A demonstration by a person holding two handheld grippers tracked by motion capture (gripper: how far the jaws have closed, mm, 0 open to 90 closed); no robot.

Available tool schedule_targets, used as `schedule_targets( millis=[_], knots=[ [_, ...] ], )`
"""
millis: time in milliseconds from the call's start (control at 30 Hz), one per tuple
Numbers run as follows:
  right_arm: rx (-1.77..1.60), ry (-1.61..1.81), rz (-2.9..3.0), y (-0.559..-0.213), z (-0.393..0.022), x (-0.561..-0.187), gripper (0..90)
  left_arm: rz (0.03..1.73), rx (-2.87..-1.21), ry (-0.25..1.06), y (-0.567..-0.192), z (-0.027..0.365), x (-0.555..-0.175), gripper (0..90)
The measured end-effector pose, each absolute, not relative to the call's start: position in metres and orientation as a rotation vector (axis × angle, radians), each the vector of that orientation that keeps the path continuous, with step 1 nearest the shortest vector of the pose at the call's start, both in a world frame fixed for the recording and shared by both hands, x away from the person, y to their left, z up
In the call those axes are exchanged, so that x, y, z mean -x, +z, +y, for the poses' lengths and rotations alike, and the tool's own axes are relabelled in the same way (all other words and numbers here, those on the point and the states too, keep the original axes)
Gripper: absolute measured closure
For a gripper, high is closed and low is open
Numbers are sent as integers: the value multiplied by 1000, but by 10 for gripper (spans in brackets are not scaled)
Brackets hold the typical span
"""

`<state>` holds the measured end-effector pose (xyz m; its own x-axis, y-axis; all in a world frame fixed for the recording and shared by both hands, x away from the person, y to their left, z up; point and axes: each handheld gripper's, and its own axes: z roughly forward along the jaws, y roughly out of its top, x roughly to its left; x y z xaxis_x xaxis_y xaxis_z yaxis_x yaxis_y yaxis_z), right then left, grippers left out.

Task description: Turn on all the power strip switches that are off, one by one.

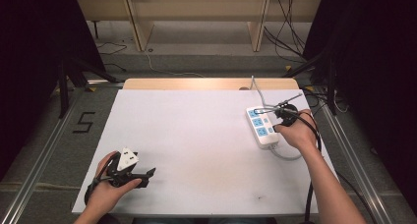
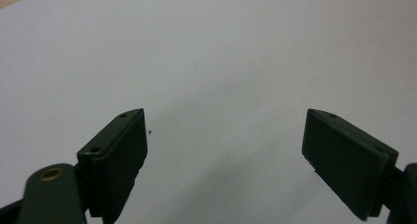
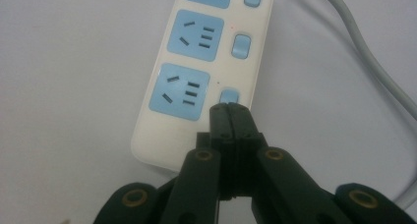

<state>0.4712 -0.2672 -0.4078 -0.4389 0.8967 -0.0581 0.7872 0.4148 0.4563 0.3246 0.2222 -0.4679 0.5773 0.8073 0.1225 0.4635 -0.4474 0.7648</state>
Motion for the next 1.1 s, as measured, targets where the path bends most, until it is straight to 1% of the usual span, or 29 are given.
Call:
schedule_targets(
  millis=[1100],
  knots=[
    [-1539, 445, 2413, -403, -271, -498, 900, 1020, -2101, 632, -468, 223, -325, 172]
  ],
)
